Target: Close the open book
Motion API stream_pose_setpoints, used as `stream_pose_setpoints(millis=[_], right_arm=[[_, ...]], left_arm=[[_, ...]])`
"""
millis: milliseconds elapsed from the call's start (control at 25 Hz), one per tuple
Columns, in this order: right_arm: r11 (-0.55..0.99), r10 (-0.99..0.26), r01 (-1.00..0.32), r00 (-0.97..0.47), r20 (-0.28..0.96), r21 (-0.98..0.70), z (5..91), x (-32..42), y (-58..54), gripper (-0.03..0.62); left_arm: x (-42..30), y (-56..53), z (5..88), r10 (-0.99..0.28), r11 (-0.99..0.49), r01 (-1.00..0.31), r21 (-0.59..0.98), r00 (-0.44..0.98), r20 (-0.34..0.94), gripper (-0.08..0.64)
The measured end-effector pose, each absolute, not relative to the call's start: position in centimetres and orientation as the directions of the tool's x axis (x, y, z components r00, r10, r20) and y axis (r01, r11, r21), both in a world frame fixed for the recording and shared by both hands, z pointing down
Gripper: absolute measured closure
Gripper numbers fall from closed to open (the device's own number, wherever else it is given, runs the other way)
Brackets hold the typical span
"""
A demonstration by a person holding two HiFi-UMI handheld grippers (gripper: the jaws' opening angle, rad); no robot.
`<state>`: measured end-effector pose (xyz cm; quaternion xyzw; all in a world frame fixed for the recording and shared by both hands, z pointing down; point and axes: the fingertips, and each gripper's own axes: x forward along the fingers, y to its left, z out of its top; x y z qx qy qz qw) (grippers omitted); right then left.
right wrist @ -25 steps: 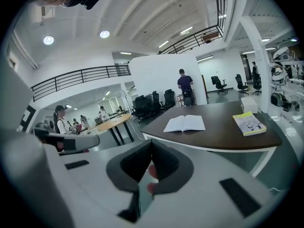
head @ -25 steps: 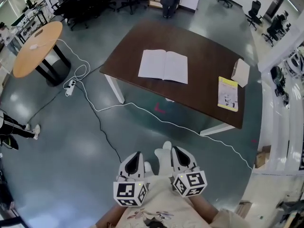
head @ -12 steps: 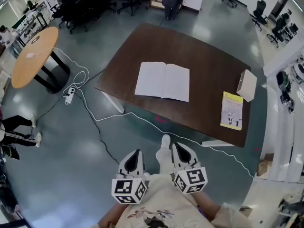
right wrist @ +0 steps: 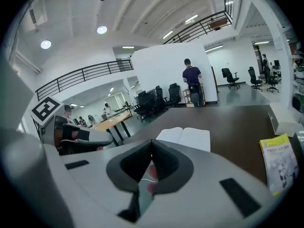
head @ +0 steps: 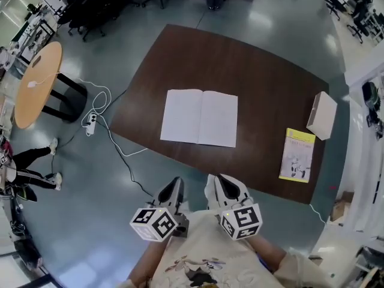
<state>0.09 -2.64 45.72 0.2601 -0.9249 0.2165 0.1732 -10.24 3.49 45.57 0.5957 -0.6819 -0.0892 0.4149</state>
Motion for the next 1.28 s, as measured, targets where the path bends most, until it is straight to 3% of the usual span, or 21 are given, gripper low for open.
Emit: stream_pose_setpoints(millis=[280, 600, 1280], right_arm=[[0.794, -0.375, -0.521, -0.825, 0.423, -0.312, 45.3, -3.1, -7.9, 0.586], [0.777, -0.377, -0.542, -0.807, 0.454, -0.320, 45.7, -5.1, -9.8, 0.586], [0.672, -0.442, -0.658, -0.725, 0.528, -0.340, 47.9, -6.4, -12.8, 0.586]], left_arm=[[-11.9, -0.2, 46.5, -0.883, 0.305, -0.652, 0.694, 0.079, 0.462, 0.558], [-15.4, -2.3, 52.9, -0.884, 0.407, -0.296, 0.864, 0.110, 0.454, 0.552], [-18.0, -7.1, 64.9, -0.883, 0.450, 0.155, 0.880, 0.226, 0.412, 0.359]])
